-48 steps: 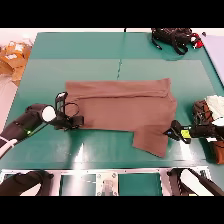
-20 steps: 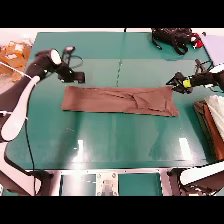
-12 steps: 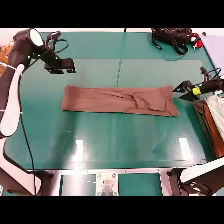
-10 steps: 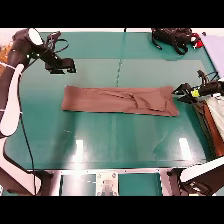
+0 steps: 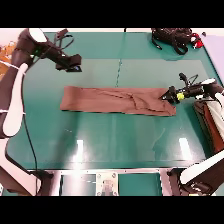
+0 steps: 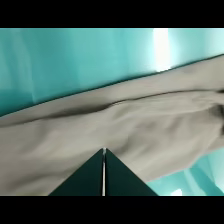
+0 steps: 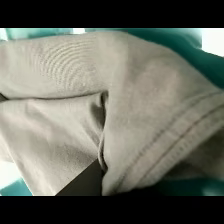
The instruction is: Fold the shirts.
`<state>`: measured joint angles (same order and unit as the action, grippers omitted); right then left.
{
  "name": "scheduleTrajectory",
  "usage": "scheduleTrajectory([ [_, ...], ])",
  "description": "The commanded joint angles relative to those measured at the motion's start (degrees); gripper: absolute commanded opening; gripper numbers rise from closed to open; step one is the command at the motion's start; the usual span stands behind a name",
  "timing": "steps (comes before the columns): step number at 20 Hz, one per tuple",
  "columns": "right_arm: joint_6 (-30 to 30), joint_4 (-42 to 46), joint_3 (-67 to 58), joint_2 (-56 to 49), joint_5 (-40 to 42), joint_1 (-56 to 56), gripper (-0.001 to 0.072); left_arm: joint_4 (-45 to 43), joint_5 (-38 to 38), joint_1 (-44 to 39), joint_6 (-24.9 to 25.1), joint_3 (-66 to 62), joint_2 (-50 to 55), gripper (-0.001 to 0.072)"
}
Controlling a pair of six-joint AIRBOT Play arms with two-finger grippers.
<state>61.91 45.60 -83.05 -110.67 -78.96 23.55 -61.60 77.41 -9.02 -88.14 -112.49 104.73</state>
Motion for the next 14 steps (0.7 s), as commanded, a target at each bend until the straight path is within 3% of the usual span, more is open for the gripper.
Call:
scheduleTrajectory([
  [1, 1.4, -1.3, -5.6, 0.9, -4.7, -0.8, 0.0017, 1.2, -5.6, -6.6, 0.1, 1.4, 2.3, 0.0034],
  [5, 6.8, -1.3, -15.9, 7.4, -13.9, -2.1, 0.0017, 3.1, -15.2, -18.4, 0.1, 3.1, 10.2, 0.0034],
  [8, 11.2, -4.2, -22.0, 13.8, -20.0, -5.3, 0.0018, 10.4, -25.2, -25.1, 0.1, 3.1, 15.5, 0.0034],
  [14, 16.2, -4.5, -25.7, 19.9, -21.4, -14.0, 0.0018, 24.0, -30.3, -28.5, 0.1, 3.1, 21.0, 0.0034],
])
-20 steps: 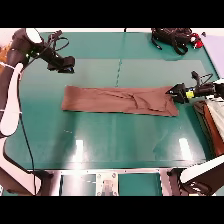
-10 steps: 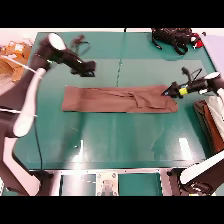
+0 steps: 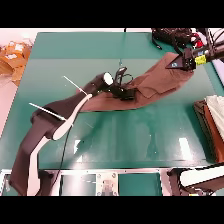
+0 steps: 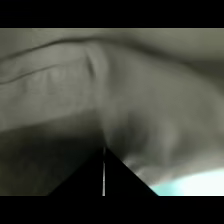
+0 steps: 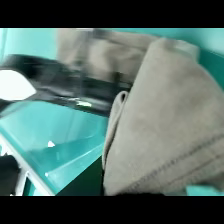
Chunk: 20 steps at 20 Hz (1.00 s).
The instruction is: Fold the shirts.
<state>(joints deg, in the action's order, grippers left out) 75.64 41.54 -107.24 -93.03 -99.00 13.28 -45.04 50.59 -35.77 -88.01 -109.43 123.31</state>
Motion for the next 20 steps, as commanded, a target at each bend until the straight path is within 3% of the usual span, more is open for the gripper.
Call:
scheduleTrajectory([
  [1, 2.4, 0.1, -1.4, 2.2, -1.4, -4.8, 0.0018, 7.4, -2.7, -1.5, 0.0, 0.0, 2.3, 0.0034],
  [5, 2.4, 0.6, -1.0, 2.0, -1.0, -7.0, 0.0018, 4.1, 14.6, 4.0, -0.3, -4.5, 0.3, 0.0033],
  [8, 3.3, 0.6, -1.0, 2.0, 1.9, -9.3, 0.0018, -10.8, 28.0, 11.1, -3.5, -7.6, -6.3, 0.0033],
  [11, 5.0, 0.7, 0.7, 2.0, 8.3, -15.2, 0.0018, -21.9, 35.7, 19.1, -2.6, -7.6, -15.2, 0.0034],
  [14, 6.7, 0.6, 6.8, 1.5, 21.0, -24.9, 0.0019, -22.9, 38.3, 26.9, 1.2, -7.6, -21.6, 0.0034],
  [18, 6.9, 0.4, 10.8, -6.1, 47.6, -42.9, 0.0019, -22.7, 38.6, 33.7, 5.9, -7.6, -25.4, 0.0035],
  [19, 6.9, 0.4, 10.8, -9.3, 56.0, -47.7, 0.0195, -22.7, 39.4, 34.5, 6.1, -7.6, -25.4, 0.0034],
  [20, 6.9, 0.7, 10.8, -12.0, 62.1, -51.1, 0.0588, -22.6, 40.1, 35.2, 6.3, -7.6, -25.4, 0.0034],
])
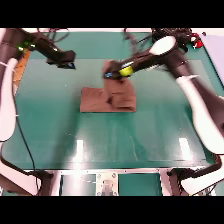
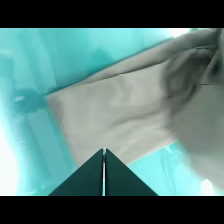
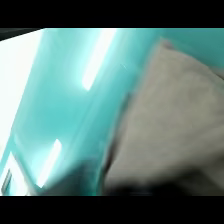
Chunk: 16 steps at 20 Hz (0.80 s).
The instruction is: Fold the shirts.
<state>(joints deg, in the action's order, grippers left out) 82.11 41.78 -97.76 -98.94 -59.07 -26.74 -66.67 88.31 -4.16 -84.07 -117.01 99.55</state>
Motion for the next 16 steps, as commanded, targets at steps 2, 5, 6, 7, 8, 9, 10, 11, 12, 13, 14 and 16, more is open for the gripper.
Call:
scheduleTrajectory([
  [2, 0.9, 0.7, 1.3, -9.2, 26.0, -12.9, 0.0649, -1.0, 2.6, 4.2, 4.8, -0.1, -1.6, 0.0034],
  [5, 4.7, 4.4, 1.3, -7.0, 16.7, -4.3, 0.0647, -1.1, 2.8, 4.3, 6.4, 0.0, -1.6, 0.0034],
  [6, 4.7, 4.8, 1.3, -5.9, 12.3, -0.2, 0.0647, -1.1, 2.8, 4.3, 6.4, -0.1, -1.6, 0.0034],
  [7, 4.7, 4.8, 1.3, -4.8, 7.4, 4.7, 0.0647, -1.1, 2.6, 4.3, 6.5, -0.1, -1.6, 0.0034],
  [8, 4.7, 4.9, 1.3, -4.1, 3.0, 9.2, 0.0647, -1.1, 2.6, 4.3, 6.6, 0.0, -1.6, 0.0034],
  [9, 4.7, 5.4, 1.3, -3.8, -1.6, 14.0, 0.0647, -1.1, 2.6, 4.3, 6.6, -0.1, -1.6, 0.0034],
  [10, 4.7, 6.6, 1.7, -3.7, -5.9, 18.4, 0.0647, -1.1, 2.6, 4.3, 6.6, -0.1, -1.6, 0.0034],
  [11, 4.6, 8.1, 2.6, -3.7, -9.0, 22.0, 0.0647, -1.1, 2.6, 4.3, 6.6, -0.1, -1.6, 0.0034],
  [12, 4.6, 9.6, 4.4, -3.7, -11.2, 25.3, 0.0647, -1.1, 2.6, 4.3, 6.6, -0.1, -1.6, 0.0034],
  [13, 4.3, 9.5, 6.9, -3.7, -12.2, 27.8, 0.0647, -1.1, 2.6, 4.3, 6.5, 0.0, -1.6, 0.0034],
  [14, 4.2, 9.2, 9.7, -3.7, -12.1, 29.4, 0.0647, -1.1, 2.6, 4.3, 6.5, 0.0, -1.6, 0.0034],
  [16, 2.2, 7.9, 16.6, -3.7, -10.3, 29.7, 0.0648, -1.1, 2.6, 4.3, 6.5, 0.0, -1.6, 0.0034],
])
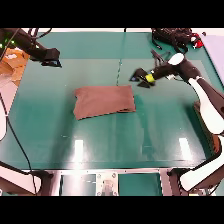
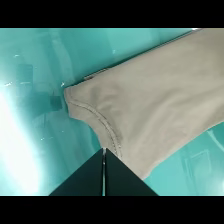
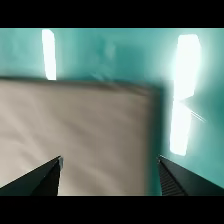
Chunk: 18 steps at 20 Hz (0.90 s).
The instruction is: Fold the shirts.
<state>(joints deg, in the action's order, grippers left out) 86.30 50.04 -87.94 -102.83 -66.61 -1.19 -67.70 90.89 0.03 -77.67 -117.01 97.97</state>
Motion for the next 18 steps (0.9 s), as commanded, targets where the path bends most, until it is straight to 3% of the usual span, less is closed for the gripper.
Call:
scheduleTrajectory([
  [1, -4.0, -3.3, 9.9, 0.2, -0.9, 3.3, 0.0647, 0.0, 0.0, 0.1, 0.1, 0.0, 0.0, 0.0034],
  [7, -15.3, -22.1, 16.9, -0.2, 10.1, -8.8, 0.0645, 0.0, 0.0, 0.1, -0.3, 0.0, 0.0, 0.0034],
  [8, -16.0, -23.9, 16.0, -0.2, 10.8, -10.3, 0.0586, 0.0, 0.1, 0.1, -0.3, 0.0, 0.0, 0.0034],
  [9, -16.2, -25.0, 14.4, -0.2, 10.6, -11.1, 0.0276, 0.0, 0.2, 0.1, -0.3, 0.0, 0.0, 0.0034],
  [10, -16.3, -25.2, 12.0, -0.1, 9.6, -11.3, 0.0029, 0.0, 0.2, 0.1, -0.3, 0.0, 0.0, 0.0034],
  [14, -12.6, -25.1, 0.7, 3.1, 3.4, -5.5, 0.0017, 0.0, 0.7, 0.1, -0.5, 0.0, 0.0, 0.0034],
  [18, -7.5, -24.4, -8.3, 10.7, -0.5, 9.3, 0.0017, 0.0, 1.2, 0.1, -0.5, 0.0, 0.0, 0.0034],
])
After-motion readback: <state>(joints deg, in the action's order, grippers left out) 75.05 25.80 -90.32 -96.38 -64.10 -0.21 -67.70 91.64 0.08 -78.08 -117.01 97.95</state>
